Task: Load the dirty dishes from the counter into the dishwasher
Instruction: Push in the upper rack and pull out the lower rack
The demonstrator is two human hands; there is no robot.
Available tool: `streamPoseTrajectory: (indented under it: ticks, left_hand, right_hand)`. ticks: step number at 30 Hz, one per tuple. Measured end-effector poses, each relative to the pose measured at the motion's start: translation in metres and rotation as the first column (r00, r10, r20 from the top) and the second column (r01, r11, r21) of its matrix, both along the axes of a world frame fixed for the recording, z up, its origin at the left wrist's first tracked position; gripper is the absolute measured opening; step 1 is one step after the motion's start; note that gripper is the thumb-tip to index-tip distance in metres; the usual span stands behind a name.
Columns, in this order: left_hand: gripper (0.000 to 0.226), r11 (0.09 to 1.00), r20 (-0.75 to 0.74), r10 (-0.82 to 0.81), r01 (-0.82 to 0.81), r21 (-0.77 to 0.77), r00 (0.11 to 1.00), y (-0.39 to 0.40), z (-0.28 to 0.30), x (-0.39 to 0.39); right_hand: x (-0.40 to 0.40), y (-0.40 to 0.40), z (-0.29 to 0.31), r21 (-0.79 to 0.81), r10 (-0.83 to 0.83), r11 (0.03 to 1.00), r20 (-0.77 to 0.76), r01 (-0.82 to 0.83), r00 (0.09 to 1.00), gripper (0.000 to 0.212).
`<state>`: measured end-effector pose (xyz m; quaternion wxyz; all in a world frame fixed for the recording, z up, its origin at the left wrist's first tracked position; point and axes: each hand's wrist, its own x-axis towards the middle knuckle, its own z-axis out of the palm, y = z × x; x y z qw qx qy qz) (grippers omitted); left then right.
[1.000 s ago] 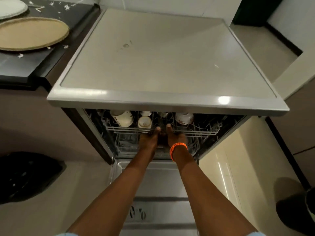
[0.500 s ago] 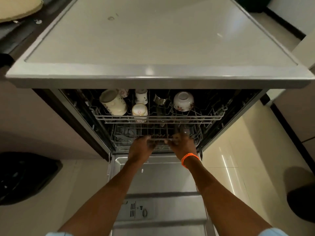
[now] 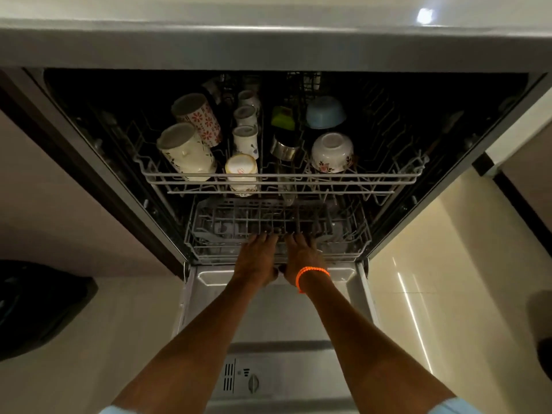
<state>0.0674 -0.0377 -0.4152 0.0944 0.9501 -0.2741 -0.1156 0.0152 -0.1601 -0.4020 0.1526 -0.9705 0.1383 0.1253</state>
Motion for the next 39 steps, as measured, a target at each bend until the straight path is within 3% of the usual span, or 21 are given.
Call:
streamPoseTrajectory:
  ticks: [5,13,28,39]
  left_hand:
    - [0.097,0.999,-0.035,0.028,-0.029,-0.025,0.999,0.013,-0.009,-0.051]
    - [0.082,0.998,-0.138,0.048,-0.043,0.037,0.989,0.036,0.013,-0.111]
    - [0.071,0.998,-0.207,0.062,-0.058,0.022,0.976,0.093,0.034,-0.270]
    - [0.074,0.999,-0.344,0.032,-0.017,0.049,0.939,0.130,0.053,-0.352]
  right_hand:
    - [-0.048,0.015,-0.013,0.132,-0.074,0.988,-0.096,0.086,0.993,0.102]
    - [-0.112,0.041,0.010,0.128,-0.062,0.989,-0.064,0.070,0.996,0.078]
    - [-0.273,0.106,0.027,0.098,-0.084,0.990,-0.127,0.097,0.988,0.089]
    - [-0.356,0.136,0.048,0.131,-0.081,0.984,-0.290,0.123,0.953,0.085]
